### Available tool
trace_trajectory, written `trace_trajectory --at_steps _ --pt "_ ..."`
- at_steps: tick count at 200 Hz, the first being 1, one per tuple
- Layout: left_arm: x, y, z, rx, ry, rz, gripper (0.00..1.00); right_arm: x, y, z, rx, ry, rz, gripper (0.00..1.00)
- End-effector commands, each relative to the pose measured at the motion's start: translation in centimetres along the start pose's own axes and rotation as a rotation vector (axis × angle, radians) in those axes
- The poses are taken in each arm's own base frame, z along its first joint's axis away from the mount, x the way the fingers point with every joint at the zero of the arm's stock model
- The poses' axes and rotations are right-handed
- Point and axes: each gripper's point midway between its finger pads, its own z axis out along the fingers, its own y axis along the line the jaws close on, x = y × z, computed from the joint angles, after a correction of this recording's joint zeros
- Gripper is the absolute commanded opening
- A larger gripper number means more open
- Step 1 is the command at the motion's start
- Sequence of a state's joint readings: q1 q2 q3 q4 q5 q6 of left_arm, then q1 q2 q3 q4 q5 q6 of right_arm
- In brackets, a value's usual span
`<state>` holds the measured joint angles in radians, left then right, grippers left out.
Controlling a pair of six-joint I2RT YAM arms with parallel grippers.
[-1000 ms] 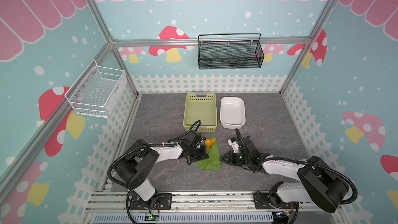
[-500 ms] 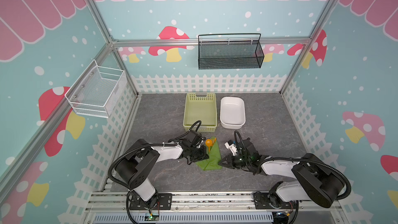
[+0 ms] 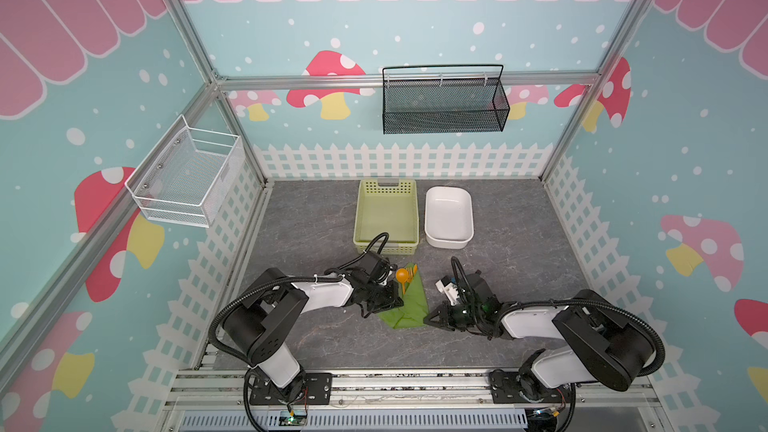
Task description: Place the utensils on the paper napkin and roll it up
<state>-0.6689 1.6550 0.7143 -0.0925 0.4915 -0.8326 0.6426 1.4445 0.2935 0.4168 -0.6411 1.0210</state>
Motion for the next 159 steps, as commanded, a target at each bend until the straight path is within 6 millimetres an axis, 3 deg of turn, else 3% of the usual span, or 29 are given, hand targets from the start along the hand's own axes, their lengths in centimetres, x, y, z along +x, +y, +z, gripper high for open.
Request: trace_trajectory --at_steps 1,54,83,109,138,159 --pt "0.1 0.6 0.4 -0.023 0.013 -0.003 0.03 1.1 -2.2 0.1 0.083 0.02 0.031 0.03" --pt "0.1 0.5 0.4 -0.02 0.016 -0.001 0.03 -0.7 0.7 -0.8 0.011 -0.043 -0.022 0.06" --pt "0.1 0.5 0.5 -0.02 0.018 -0.001 0.03 -1.1 1.1 -0.9 0.007 -0.053 -0.032 0.06" --pt "0.1 0.5 0.5 -0.019 0.019 -0.001 0.03 -0.7 0.2 -0.4 0.03 -0.03 -0.029 0.05" --pt "0.1 0.5 0.5 -0.02 0.021 -0.001 0.03 0.2 -2.6 0.0 0.134 0.002 0.002 0.03" --pt "0.1 0.5 0.5 -0.018 0.02 0.0 0.03 1.0 -3.5 0.1 0.152 0.023 0.016 0.03"
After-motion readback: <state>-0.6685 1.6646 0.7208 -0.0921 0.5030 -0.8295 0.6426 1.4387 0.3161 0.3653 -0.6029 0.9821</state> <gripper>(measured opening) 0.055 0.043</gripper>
